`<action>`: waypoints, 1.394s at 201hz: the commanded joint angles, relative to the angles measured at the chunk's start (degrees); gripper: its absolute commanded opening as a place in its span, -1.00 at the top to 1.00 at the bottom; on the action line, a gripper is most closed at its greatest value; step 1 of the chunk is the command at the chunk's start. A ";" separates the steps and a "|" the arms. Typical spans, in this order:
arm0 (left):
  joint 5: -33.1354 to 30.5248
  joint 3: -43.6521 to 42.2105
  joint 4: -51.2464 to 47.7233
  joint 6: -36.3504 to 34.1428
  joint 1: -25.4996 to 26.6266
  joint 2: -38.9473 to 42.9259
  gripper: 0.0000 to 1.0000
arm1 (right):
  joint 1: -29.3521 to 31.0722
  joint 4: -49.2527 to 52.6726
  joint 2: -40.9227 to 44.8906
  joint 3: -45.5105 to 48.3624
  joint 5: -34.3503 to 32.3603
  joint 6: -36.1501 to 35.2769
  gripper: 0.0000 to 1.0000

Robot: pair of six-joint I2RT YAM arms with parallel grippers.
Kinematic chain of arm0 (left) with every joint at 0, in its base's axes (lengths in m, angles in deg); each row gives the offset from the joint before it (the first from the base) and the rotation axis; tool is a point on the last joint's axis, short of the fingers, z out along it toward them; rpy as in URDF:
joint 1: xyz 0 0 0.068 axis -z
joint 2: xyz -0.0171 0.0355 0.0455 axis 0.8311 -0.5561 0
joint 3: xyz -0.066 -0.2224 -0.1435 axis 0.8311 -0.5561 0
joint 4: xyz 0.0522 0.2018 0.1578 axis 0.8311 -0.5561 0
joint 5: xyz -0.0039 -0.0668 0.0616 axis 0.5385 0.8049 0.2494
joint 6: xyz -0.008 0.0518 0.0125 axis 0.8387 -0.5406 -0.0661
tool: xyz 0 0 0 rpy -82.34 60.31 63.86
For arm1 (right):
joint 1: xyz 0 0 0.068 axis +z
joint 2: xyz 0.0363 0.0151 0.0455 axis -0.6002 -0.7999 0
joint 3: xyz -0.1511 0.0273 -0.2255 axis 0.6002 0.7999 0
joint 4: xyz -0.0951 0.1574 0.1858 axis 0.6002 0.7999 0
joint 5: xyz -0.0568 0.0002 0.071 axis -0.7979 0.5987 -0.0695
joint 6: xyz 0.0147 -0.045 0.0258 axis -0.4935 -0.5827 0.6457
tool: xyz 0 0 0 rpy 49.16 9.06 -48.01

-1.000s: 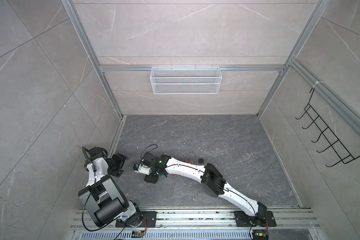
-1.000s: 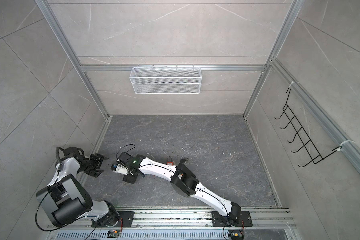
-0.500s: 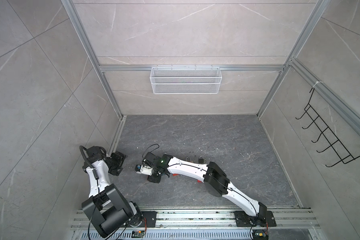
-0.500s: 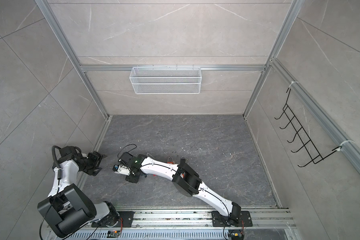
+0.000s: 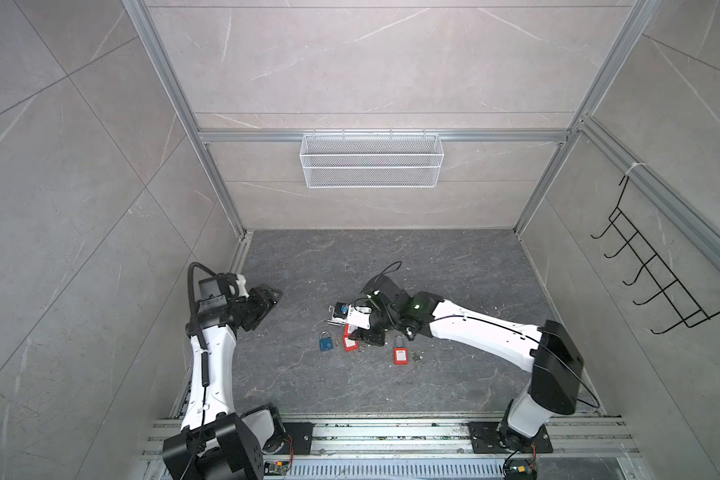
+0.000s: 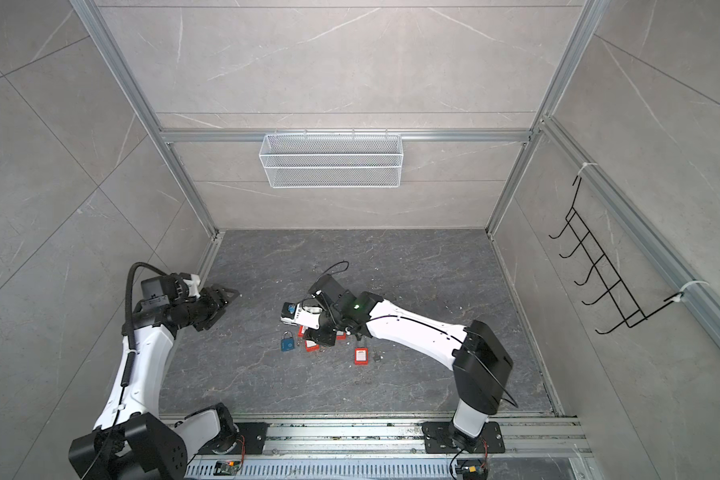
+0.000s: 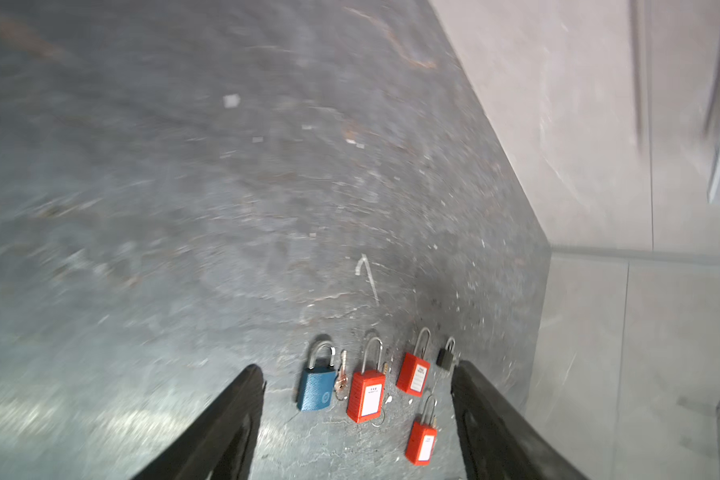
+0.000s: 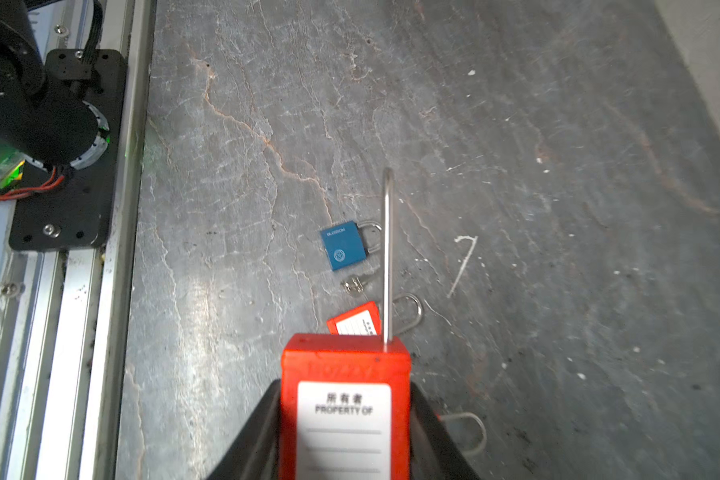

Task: Lock with the key

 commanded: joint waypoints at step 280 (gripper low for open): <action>17.28 -8.58 24.96 -57.65 48.51 4.09 0.37 | -1.52 14.91 26.62 10.92 -4.18 -12.42 0.30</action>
